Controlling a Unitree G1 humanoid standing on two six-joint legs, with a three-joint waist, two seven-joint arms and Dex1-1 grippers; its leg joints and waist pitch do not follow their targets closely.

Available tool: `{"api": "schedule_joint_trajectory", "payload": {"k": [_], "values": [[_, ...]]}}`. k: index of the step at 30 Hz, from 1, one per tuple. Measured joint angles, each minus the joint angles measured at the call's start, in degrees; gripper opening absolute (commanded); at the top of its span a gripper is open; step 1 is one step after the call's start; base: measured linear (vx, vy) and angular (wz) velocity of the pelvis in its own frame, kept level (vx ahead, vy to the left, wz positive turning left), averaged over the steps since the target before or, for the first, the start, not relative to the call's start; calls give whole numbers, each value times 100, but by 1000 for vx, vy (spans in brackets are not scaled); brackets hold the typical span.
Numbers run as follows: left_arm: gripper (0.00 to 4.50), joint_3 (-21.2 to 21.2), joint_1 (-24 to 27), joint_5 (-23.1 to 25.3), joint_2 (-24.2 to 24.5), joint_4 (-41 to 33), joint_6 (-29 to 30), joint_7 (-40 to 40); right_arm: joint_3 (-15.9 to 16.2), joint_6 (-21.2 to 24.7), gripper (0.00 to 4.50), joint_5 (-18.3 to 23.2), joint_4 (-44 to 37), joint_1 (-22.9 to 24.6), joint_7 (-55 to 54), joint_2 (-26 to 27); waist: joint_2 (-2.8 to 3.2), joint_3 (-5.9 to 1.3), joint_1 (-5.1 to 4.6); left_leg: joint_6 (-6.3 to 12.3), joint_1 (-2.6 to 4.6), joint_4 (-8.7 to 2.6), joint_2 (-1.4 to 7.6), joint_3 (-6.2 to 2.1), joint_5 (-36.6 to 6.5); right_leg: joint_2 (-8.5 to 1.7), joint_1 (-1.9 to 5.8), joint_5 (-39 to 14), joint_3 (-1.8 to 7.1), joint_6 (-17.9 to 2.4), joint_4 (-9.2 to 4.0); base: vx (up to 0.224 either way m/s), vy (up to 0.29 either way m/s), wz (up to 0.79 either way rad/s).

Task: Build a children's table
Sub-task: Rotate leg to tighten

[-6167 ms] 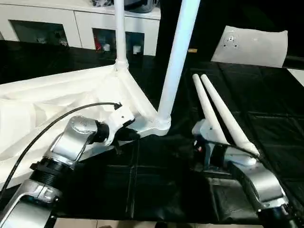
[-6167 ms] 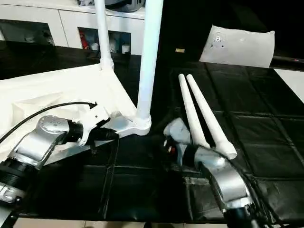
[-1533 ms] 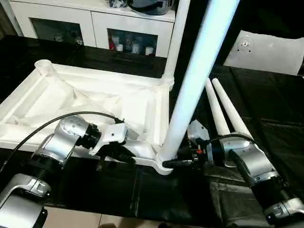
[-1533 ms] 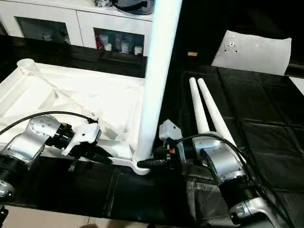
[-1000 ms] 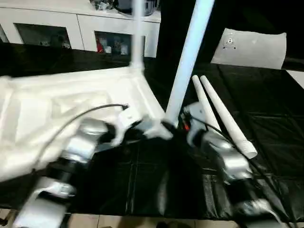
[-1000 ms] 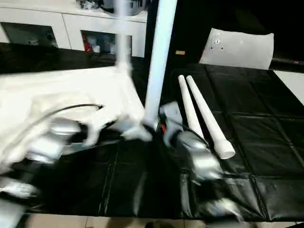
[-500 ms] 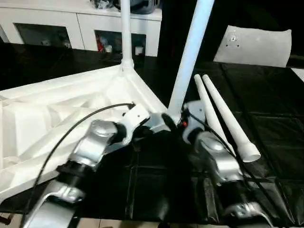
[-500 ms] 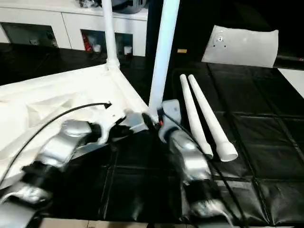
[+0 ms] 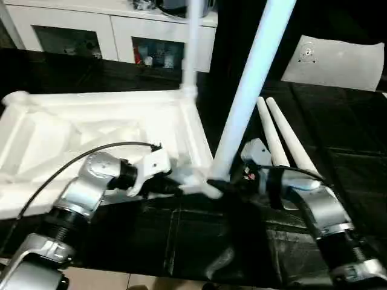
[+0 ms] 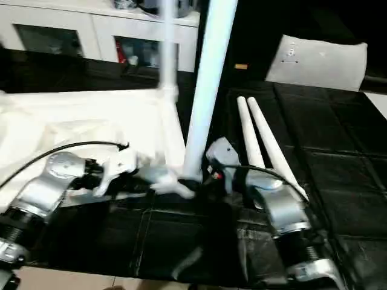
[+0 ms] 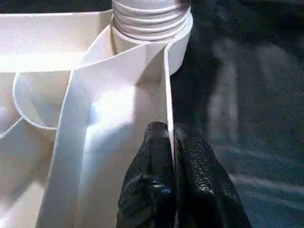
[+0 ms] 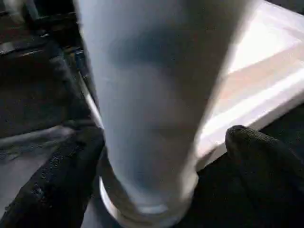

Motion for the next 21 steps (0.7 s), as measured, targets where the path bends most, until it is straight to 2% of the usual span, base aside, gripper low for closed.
{"api": "schedule_joint_trajectory", "payload": {"k": [3,5,13,21], "values": [[0,-42,-76,-13,117,131,-239,-357,113,1,444,142,-5,-3,498,-108,-18,9,21,0,2,1,1,0,2,0,2,0,-1,0,1,0,0,0],[0,-113,-139,-23,154,205,-370,-543,230,1,415,175,-4,-10,784,-115,-33,15,47,0,0,5,2,0,2,0,3,0,-1,0,1,0,0,0],[0,-232,-307,-45,166,463,-636,-817,501,14,350,185,19,-111,1232,-101,-53,18,89,0,-1,9,2,0,1,-1,5,12,-2,-20,2,0,0,0],[0,-272,-441,-43,138,728,-860,-995,533,18,290,185,33,-124,1293,-102,-54,18,114,0,0,9,2,0,1,-1,7,4,-2,-7,2,0,0,0]]}}
